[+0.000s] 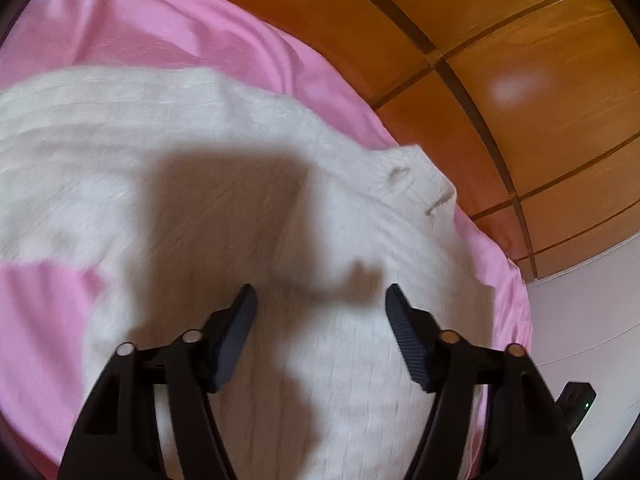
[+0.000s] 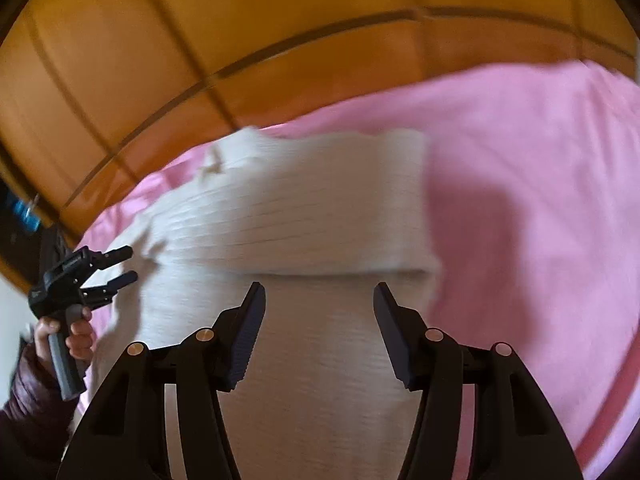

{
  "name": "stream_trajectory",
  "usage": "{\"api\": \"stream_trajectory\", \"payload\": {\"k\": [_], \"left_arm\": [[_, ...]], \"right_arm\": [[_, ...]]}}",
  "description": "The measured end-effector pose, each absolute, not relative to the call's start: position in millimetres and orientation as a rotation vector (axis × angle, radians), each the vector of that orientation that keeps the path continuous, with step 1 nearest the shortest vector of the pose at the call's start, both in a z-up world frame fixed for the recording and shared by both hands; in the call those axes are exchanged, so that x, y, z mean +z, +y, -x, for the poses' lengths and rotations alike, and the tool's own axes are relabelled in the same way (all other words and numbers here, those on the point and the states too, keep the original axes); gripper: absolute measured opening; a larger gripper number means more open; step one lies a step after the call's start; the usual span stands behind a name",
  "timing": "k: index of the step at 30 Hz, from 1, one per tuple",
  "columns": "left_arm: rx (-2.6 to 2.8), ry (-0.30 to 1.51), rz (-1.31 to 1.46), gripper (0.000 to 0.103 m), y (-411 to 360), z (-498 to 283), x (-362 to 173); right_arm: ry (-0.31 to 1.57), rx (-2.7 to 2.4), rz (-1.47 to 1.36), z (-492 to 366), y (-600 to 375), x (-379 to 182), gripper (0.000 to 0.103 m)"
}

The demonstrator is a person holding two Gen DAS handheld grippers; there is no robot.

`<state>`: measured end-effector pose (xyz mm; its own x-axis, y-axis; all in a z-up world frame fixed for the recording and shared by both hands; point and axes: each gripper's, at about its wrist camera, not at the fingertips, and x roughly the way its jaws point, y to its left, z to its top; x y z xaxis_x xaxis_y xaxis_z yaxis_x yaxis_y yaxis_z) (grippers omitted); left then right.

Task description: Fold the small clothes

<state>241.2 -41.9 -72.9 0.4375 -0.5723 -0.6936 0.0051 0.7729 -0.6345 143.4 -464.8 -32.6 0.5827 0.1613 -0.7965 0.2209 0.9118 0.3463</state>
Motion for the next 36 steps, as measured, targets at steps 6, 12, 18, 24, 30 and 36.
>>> {"api": "stream_trajectory", "payload": {"k": [6, 12, 18, 24, 30, 36], "left_arm": [[-0.461, 0.998, 0.499, 0.006, -73, -262, -52], [-0.376, 0.899, 0.374, 0.006, -75, -264, -28], [-0.266, 1.013, 0.282, 0.024, -71, -269, -75], [-0.247, 0.963, 0.428, 0.059, -29, -250, -56], [-0.127, 0.932, 0.662, 0.057, 77, -212, -64], [0.079, 0.799, 0.925, 0.05, 208, -153, -77]], "right_arm": [[0.929, -0.04, -0.412, -184, -462, -36, 0.055], [0.995, -0.181, -0.307, -245, -464, -72, 0.055], [0.984, -0.246, -0.228, -252, -461, -103, 0.058], [0.964, -0.277, -0.189, -244, -451, -82, 0.063], [0.904, -0.155, -0.162, -202, -393, -55, 0.072], [0.996, -0.061, -0.085, -176, -338, -88, 0.073]]}}
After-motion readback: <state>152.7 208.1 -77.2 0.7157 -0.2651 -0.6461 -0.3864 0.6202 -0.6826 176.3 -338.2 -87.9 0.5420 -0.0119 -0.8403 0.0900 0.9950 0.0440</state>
